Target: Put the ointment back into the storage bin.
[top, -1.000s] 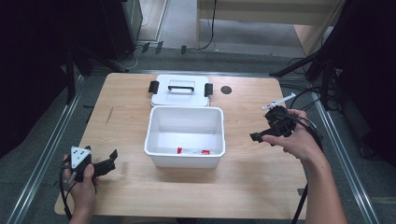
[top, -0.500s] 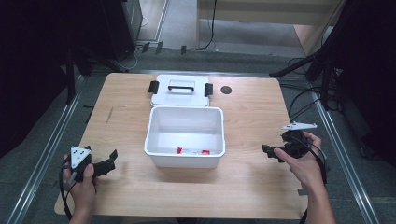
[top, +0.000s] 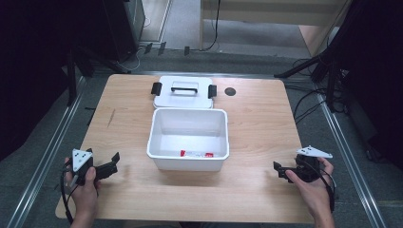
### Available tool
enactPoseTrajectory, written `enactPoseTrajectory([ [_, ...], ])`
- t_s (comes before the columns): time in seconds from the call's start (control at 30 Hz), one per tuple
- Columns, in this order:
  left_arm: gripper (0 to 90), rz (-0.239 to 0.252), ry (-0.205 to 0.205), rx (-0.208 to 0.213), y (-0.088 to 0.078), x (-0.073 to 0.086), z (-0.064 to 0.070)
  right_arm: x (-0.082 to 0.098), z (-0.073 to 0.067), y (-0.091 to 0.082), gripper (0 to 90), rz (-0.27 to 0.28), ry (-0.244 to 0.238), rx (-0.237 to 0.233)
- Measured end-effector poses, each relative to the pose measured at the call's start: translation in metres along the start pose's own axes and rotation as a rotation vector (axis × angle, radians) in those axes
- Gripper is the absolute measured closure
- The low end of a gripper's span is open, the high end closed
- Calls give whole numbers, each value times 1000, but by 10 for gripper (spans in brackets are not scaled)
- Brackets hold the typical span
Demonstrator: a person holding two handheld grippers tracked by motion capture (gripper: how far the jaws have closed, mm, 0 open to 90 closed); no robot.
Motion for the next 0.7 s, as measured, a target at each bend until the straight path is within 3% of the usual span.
enactPoseTrajectory([
  [0.13, 0, 2, -2, 0, 0, 0, 0, 10, 7, -5, 0, 42, 7, 12],
  [0.37, 0, 3, -3, 0, 0, 0, 0, 27, 15, -13, 22, 68, 38, 19],
  [0.5, 0, 3, -4, 1, 0, 0, 0, 35, 19, -18, 89, 132, 58, 33],
  [0.7, 0, 0, -2, 1, 0, 0, 1, 41, 23, -25, 94, 154, 75, 27],
])
Point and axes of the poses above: each handheld gripper's, and its own axes: y roughly forward along the jaws, x roughly out of its underside, z roughly to its right, the point moved 8 cm from there along y, roughly forward along the jaws
